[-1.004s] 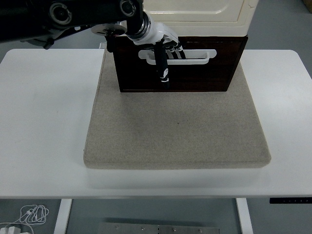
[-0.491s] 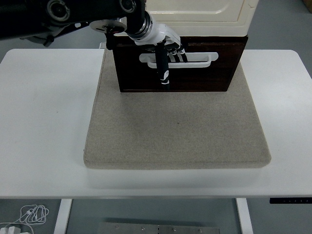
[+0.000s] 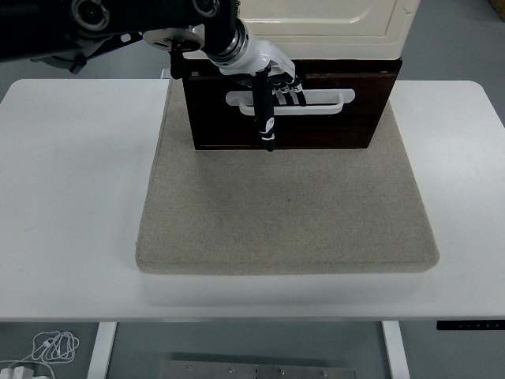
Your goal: Open the drawer under the combination cabinet
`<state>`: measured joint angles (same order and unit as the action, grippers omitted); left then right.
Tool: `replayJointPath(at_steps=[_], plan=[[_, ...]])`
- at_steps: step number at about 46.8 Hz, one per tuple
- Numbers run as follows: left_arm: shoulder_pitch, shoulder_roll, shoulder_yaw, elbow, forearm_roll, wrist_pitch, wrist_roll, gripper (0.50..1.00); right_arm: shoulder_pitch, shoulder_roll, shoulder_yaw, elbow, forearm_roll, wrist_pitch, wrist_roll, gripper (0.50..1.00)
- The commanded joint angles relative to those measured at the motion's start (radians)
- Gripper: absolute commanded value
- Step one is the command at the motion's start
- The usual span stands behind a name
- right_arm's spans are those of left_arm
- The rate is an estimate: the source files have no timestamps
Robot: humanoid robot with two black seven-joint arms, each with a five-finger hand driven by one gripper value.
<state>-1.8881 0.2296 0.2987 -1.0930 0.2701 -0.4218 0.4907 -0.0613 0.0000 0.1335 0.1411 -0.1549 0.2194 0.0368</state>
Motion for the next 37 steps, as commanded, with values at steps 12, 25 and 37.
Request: replayJointPath(at_steps=[12,25,37], plan=[[-0.003,0.005,-0.003,-0.019,0.000,-0.009,0.000,1.000,0.000,0.000,0.000,0.000,0.000,0.000,0.000,0.926],[-0.013,0.011,-0.015,-0.033,0.000,-0.028,0.000,1.000,0.000,0.000,0.000,0.000,0.000,0.000,0.000,0.926],[-0.026,0.022,-0.024,-0.044,0.000,-0.049,0.000,1.000,0.000,0.000,0.000,0.000,0.000,0.000,0.000,0.926]])
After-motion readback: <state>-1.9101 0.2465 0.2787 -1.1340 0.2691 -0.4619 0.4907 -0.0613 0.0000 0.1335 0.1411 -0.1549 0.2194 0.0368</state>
